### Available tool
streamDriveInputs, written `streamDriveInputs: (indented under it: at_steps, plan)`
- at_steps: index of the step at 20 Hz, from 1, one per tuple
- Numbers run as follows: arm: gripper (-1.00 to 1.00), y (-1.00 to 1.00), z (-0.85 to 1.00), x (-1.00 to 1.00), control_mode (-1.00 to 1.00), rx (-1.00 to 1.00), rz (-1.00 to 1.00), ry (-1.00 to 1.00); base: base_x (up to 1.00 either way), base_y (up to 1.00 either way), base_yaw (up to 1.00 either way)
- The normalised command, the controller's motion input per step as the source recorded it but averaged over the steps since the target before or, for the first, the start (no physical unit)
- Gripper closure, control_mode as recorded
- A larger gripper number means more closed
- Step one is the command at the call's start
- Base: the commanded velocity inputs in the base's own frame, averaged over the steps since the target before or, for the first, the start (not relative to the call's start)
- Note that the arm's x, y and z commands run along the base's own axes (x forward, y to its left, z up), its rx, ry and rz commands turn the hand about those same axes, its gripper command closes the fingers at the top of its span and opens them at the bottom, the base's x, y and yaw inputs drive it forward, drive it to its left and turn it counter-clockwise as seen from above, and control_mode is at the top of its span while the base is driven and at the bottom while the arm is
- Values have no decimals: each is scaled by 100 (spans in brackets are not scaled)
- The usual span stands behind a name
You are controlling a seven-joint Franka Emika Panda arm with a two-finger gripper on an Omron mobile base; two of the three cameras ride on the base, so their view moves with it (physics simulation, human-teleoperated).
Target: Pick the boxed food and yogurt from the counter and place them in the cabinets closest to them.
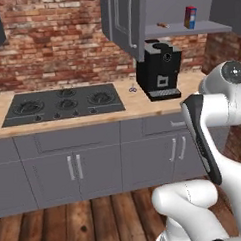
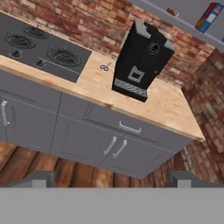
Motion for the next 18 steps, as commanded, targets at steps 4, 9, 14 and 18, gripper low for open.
streamDriveInputs:
  at_steps: [4,9,14,18]
  plan:
    - [-100,0,0,0,100,0,0,0,-9,55,-1]
    - [-100,0,0,0,100,0,0,0,-16,54,0]
    - [-100,0,0,0,100,0,0,0,-12,58,0]
    - [-100,0,0,0,100,0,0,0,-13,58,0]
